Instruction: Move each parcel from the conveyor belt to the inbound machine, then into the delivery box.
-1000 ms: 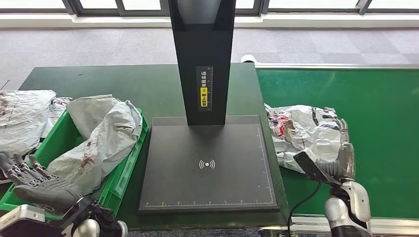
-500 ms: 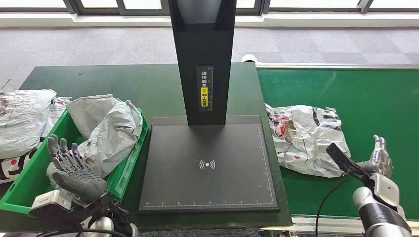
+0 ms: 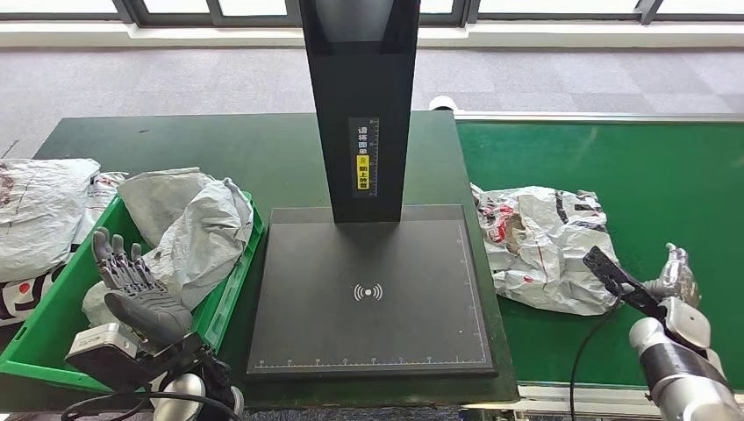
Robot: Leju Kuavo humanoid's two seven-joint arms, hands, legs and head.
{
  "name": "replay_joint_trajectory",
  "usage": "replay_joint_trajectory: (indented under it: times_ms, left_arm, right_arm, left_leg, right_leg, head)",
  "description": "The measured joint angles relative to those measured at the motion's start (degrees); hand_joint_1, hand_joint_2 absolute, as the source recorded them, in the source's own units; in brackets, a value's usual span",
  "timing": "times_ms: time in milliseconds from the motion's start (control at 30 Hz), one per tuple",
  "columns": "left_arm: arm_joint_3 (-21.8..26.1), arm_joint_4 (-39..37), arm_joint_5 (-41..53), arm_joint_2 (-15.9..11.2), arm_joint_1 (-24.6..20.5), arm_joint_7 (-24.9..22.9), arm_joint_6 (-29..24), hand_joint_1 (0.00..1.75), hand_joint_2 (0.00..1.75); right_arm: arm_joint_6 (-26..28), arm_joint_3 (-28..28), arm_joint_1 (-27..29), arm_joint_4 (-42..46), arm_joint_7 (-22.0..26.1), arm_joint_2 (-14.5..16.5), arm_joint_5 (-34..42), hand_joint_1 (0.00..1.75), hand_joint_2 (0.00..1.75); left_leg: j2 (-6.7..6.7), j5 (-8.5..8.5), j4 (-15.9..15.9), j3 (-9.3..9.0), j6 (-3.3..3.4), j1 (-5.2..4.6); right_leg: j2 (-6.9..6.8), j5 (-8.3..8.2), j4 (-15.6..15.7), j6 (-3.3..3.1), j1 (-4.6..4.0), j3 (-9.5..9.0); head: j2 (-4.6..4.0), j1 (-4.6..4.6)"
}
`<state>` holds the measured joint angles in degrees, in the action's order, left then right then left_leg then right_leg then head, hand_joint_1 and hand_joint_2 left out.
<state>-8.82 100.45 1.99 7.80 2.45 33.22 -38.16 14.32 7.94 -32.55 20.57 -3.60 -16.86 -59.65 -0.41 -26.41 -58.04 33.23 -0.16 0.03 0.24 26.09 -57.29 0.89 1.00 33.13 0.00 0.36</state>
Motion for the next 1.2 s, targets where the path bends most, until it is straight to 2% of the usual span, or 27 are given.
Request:
replay_joint_trajectory:
  times_ms: [167,367,533,767,900,1033,1200]
  left_arm:
    - [-0.02,-1.24,0.61,-0.09,-0.82,-0.72,0.0,0.0,0.0]
    - [-0.11,-3.51,0.89,-0.14,-2.57,-1.64,0.07,0.0,0.0]
    - [-0.12,-4.75,1.64,-0.17,-3.36,-2.42,0.18,0.0,0.0]
    - [-0.19,-5.8,2.77,-0.17,-3.89,-2.88,0.19,0.0,0.0]
    - [-0.46,-6.3,3.45,-0.15,-4.11,-3.39,0.19,0.0,0.0]
    - [-0.51,-6.92,3.55,-0.15,-4.18,-3.71,0.2,0.0,0.0]
    - [-0.51,-7.19,3.5,-0.15,-3.99,-3.95,0.14,0.0,0.0]
  right_arm:
    - [-2.21,0.21,-1.57,-1.07,2.13,3.25,0.24,0.0,1.75]
    - [-9.73,0.26,-3.0,-2.15,1.02,6.79,0.36,0.0,1.75]
    - [-13.77,1.36,-3.31,-2.78,0.91,7.95,2.71,0.0,1.75]
    - [-16.03,2.22,-3.32,-3.35,0.1,8.65,3.42,0.01,1.75]
    - [-19.58,2.72,-3.1,-3.72,-2.78,8.66,2.96,1.75,1.75]
    - [-21.72,2.81,-2.97,-3.87,-3.67,8.26,1.62,1.75,1.75]
    - [-19.85,2.81,-3.33,-3.87,-3.76,7.84,1.37,1.75,1.75]
  left_leg:
    - [0.01,0.04,0.0,0.0,-0.04,0.01]
    - [-0.01,0.09,0.0,0.0,-0.06,0.02]
    - [-0.02,0.09,0.0,0.01,-0.06,0.02]
    - [-0.01,0.08,0.0,0.02,-0.06,0.01]
    - [0.0,0.08,0.0,0.02,-0.06,0.01]
    - [0.0,0.08,0.0,0.03,-0.06,0.01]
    - [0.0,0.08,0.0,0.03,-0.06,0.01]
  right_leg:
    - [0.0,0.0,-0.03,-0.01,-0.01,0.04]
    - [-0.01,-0.03,-0.04,-0.03,-0.01,0.04]
    - [-0.01,-0.03,-0.03,-0.03,-0.01,0.05]
    - [0.0,-0.03,-0.03,-0.03,0.0,0.09]
    - [0.01,-0.03,-0.03,-0.03,0.0,0.12]
    - [0.01,-0.03,-0.03,-0.03,0.0,0.1]
    - [0.01,-0.03,-0.03,-0.03,0.0,0.09]
  head:
    - [0.0,-0.01]
    - [0.0,-0.01]
    - [0.0,0.0]
    - [0.0,-0.01]
    - [0.0,-0.01]
    - [0.0,-0.01]
    - [0.0,-0.01]
